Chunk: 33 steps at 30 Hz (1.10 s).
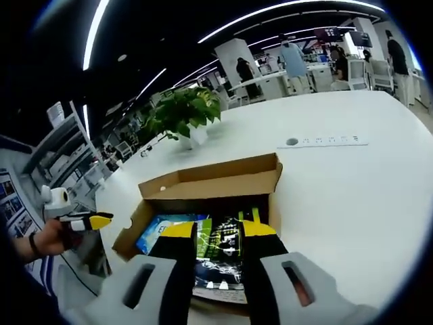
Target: Operate the shoe box by opening the lid, removing the specified soft item, and placing it in the target area until the item is outside and the box remains undamaged.
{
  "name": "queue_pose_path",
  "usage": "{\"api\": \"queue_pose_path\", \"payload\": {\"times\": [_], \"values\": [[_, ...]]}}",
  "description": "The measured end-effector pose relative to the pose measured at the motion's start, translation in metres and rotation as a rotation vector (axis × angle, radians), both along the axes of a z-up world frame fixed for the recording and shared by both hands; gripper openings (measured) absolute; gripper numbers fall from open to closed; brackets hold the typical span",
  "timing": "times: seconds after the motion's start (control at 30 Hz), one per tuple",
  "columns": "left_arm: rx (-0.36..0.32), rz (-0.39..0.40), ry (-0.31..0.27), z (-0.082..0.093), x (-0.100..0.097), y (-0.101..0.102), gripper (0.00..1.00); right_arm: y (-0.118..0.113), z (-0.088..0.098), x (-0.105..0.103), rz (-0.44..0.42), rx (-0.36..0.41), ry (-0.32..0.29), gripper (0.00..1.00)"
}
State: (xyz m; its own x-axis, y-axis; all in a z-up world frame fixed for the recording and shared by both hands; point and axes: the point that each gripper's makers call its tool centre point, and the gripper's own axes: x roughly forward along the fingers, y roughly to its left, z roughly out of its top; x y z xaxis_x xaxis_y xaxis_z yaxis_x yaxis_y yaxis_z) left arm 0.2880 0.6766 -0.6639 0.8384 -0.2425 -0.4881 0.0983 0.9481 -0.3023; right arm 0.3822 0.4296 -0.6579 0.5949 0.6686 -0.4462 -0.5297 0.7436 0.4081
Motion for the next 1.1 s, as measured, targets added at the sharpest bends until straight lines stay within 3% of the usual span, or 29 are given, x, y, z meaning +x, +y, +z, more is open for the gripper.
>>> {"api": "queue_pose_path", "payload": {"times": [0.37, 0.7, 0.9, 1.1], "values": [[-0.04, -0.055, 0.009, -0.001, -0.004, -0.028, 0.3, 0.001, -0.016, -0.008, 0.024, -0.021, 0.019, 0.23], [-0.084, -0.157, 0.037, -0.002, 0.015, -0.076, 0.29, -0.006, -0.02, -0.024, 0.016, -0.014, 0.022, 0.24], [-0.131, -0.221, 0.095, -0.013, 0.032, -0.112, 0.29, -0.017, -0.023, -0.031, -0.01, 0.011, 0.03, 0.25], [-0.142, -0.255, 0.193, -0.032, 0.04, -0.13, 0.28, -0.029, -0.023, -0.037, -0.039, 0.03, 0.034, 0.25]]}}
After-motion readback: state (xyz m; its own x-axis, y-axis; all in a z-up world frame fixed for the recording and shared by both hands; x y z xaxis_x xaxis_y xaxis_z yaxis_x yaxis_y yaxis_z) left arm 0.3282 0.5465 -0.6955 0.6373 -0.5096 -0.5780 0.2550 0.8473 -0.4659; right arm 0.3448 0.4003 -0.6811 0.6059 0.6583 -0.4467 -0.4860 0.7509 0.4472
